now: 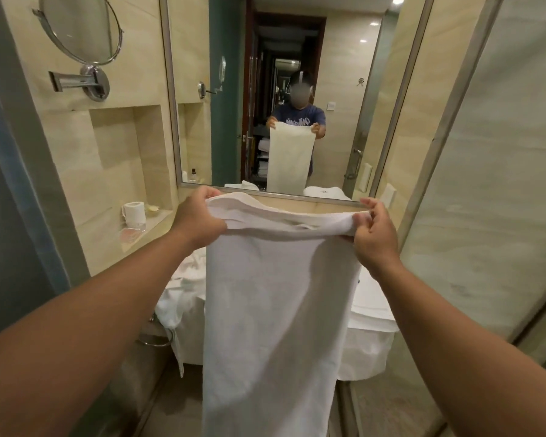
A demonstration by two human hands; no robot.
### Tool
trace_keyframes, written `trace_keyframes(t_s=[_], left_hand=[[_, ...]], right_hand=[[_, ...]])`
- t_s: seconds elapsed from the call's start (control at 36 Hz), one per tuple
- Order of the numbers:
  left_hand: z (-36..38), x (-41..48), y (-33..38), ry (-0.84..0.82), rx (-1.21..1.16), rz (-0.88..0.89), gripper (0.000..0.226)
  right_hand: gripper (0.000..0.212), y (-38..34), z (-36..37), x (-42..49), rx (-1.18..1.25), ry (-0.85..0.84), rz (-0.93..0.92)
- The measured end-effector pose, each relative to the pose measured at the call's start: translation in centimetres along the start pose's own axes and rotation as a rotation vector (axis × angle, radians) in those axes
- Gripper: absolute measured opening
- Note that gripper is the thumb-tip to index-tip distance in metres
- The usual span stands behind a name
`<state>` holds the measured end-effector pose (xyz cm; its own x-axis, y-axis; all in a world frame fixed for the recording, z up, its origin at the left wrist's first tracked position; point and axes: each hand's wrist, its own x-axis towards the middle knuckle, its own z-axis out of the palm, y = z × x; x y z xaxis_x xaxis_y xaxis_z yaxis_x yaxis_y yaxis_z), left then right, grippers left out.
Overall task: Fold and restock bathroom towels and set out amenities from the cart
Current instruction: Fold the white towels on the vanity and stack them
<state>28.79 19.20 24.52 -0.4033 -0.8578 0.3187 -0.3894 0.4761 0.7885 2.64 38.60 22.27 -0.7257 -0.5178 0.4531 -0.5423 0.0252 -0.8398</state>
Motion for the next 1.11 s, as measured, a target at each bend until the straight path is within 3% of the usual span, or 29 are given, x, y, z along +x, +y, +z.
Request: trace_keyframes(t_s=[0.11, 0.17, 0.22, 0.36, 0.42, 0.61, 0.75, 0.83, 0.92, 1.11], left_hand=[[0.6, 5.9, -2.2, 0.050, 0.044, 0.088, 0.034], [0.8, 8.8, -3.2, 0.079, 0.043, 0.102, 0.028], [1.0, 11.5, -3.8, 0.095, 0.027, 0.109, 0.019], [2.1, 17.0, -4.0, 0.090, -0.051, 0.089, 0.018], [3.1, 19.4, -4.4, 0.107, -0.054, 0.053, 0.018], [7.7, 26.9, -6.8, 0.168, -0.126, -0.066, 0.015], [11.0, 32.6, -7.5, 0.187, -0.120, -0.072, 0.019], [13.1, 36.9, -7.7, 0.193, -0.106, -0.063, 0.019], [15.1, 41.3, -8.4, 0.213, -0.119, -0.065, 0.024], [19.3, 47.9, -12.5, 0.199, -0.200, -0.247, 0.036]], right_hand=[[0.088, -0.4, 3.0, 3.3, -0.256, -0.109, -0.128], [0.105, -0.1, 4.6, 5.4, -0.358, -0.137, -0.160], [0.098, 0.6, 6.2, 7.3, -0.393, -0.127, -0.174], [0.038, 2.6, 9.7, 12.3, -0.370, 0.049, -0.192], [0.027, 3.3, 11.1, 14.3, -0.341, 0.074, -0.145], [0.019, 6.4, 16.3, 21.5, -0.035, 0.233, 0.115], [0.020, 9.4, 19.3, 28.3, 0.023, 0.272, 0.102], [0.016, 11.0, 21.0, 32.7, 0.040, 0.261, 0.110], [0.026, 13.1, 22.9, 37.0, 0.059, 0.222, 0.142], [0.025, 19.5, 27.7, 43.5, 0.039, 0.053, 0.238]])
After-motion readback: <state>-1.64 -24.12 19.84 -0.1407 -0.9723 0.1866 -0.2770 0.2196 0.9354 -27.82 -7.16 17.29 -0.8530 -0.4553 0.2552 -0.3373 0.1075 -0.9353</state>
